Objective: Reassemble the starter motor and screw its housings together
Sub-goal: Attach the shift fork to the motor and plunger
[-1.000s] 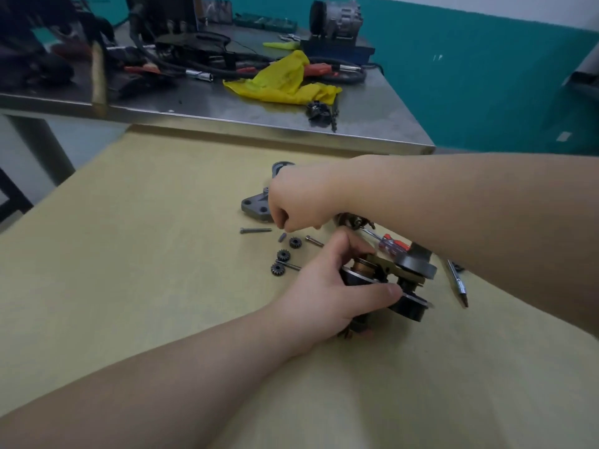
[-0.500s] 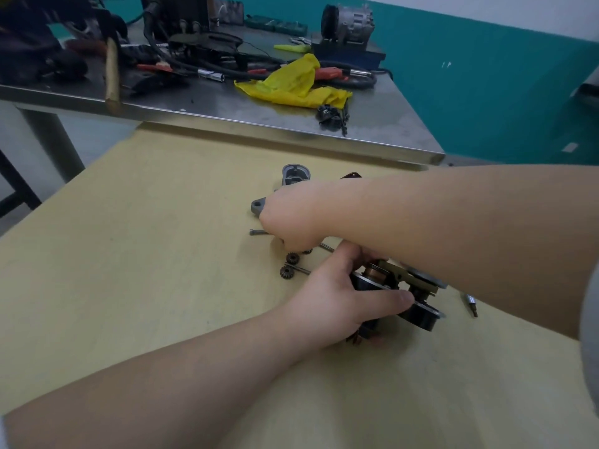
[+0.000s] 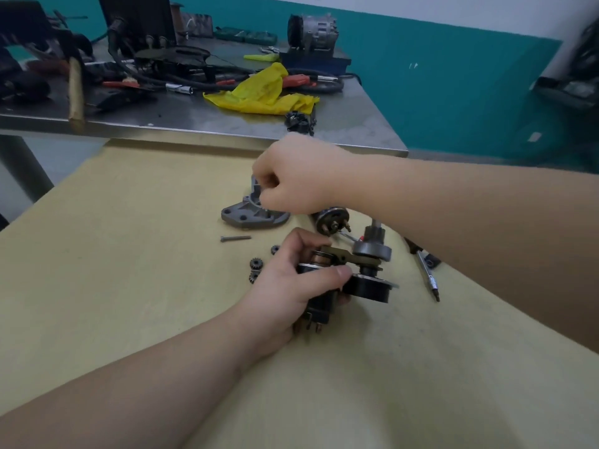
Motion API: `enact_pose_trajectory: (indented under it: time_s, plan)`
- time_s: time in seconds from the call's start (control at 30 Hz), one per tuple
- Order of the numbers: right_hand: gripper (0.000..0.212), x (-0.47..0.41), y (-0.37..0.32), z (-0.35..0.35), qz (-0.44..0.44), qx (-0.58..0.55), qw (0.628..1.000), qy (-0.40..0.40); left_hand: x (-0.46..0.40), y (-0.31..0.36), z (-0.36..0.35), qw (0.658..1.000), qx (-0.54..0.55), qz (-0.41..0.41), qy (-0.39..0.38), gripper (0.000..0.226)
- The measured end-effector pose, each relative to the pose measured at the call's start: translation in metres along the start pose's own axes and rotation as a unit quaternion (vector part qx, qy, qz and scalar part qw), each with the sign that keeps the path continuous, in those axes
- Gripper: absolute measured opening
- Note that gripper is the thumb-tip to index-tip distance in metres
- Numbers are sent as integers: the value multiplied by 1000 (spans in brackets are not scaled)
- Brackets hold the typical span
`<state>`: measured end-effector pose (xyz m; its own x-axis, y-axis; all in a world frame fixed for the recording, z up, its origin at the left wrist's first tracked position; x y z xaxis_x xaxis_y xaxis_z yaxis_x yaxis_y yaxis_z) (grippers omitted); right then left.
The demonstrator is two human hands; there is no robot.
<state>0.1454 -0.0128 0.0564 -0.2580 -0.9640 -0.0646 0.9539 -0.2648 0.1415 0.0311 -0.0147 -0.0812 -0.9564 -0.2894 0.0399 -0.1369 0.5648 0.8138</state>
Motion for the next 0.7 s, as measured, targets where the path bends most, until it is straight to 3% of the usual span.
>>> enact_pose_trajectory:
  time_s: [0.17,0.33,0.5,0.7]
  plan:
    - [11,69,27,-5,-59,-145,975,159,-1,1,-1,1000,16,14,19,30]
    - [9,143,31,-61,-149,-274,887,341,-2,-1,-1,1000,12,11,17,27]
    - [12,165,11,-112,-255,-355,804,403,-2,-3,1,1000,-5,-2,6,38]
    - [8,163,8,-121,-298,-549,683,379,-2,-6,2,999,-34,-10,27,45]
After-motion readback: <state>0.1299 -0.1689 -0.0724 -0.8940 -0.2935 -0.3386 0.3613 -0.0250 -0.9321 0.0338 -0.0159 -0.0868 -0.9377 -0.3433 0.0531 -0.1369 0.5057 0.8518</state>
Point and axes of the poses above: each hand's wrist, its own x-axis away from the middle knuckle, its own z-axis out of the back of the hand, y = z × x, the point moved 2 cm from there along -x, towards the middle knuckle, and after that the axes turned 10 degrees about x, right-handed, at the moved point
